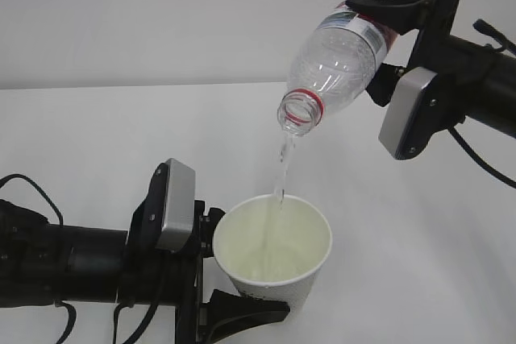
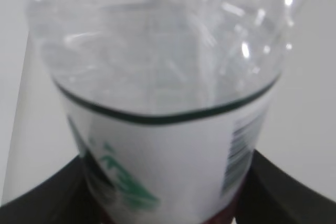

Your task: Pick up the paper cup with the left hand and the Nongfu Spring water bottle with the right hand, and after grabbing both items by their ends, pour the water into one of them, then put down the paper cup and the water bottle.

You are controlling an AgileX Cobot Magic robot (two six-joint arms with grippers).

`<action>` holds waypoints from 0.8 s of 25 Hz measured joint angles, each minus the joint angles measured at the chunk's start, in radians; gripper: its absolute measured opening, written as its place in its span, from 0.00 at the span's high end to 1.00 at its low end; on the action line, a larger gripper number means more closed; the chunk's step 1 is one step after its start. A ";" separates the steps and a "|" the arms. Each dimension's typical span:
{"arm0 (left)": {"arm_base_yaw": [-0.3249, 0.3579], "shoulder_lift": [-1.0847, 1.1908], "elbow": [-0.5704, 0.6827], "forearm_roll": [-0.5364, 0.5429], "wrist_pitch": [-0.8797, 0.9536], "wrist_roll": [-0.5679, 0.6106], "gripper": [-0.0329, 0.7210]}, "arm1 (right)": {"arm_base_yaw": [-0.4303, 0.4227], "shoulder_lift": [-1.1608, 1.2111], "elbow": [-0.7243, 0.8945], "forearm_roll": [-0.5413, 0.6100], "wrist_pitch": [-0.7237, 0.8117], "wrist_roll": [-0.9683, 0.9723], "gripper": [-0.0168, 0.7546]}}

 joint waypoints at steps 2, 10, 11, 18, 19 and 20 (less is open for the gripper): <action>0.000 0.000 0.000 0.000 0.000 0.000 0.25 | 0.000 0.000 0.000 0.001 0.000 0.000 0.35; 0.000 0.000 0.000 0.000 0.000 0.000 0.25 | 0.000 0.000 0.000 0.002 0.000 0.000 0.35; 0.000 0.000 0.000 0.000 0.000 0.000 0.25 | 0.000 0.000 0.000 0.003 0.000 0.000 0.35; 0.000 0.000 0.000 0.000 0.000 0.000 0.25 | 0.000 0.000 0.000 0.003 -0.002 0.000 0.35; 0.000 0.000 0.000 0.000 0.000 0.000 0.25 | 0.000 0.000 0.000 0.003 -0.002 0.000 0.35; 0.000 0.000 0.000 0.000 0.000 0.000 0.25 | 0.000 0.000 0.000 0.003 -0.002 0.000 0.35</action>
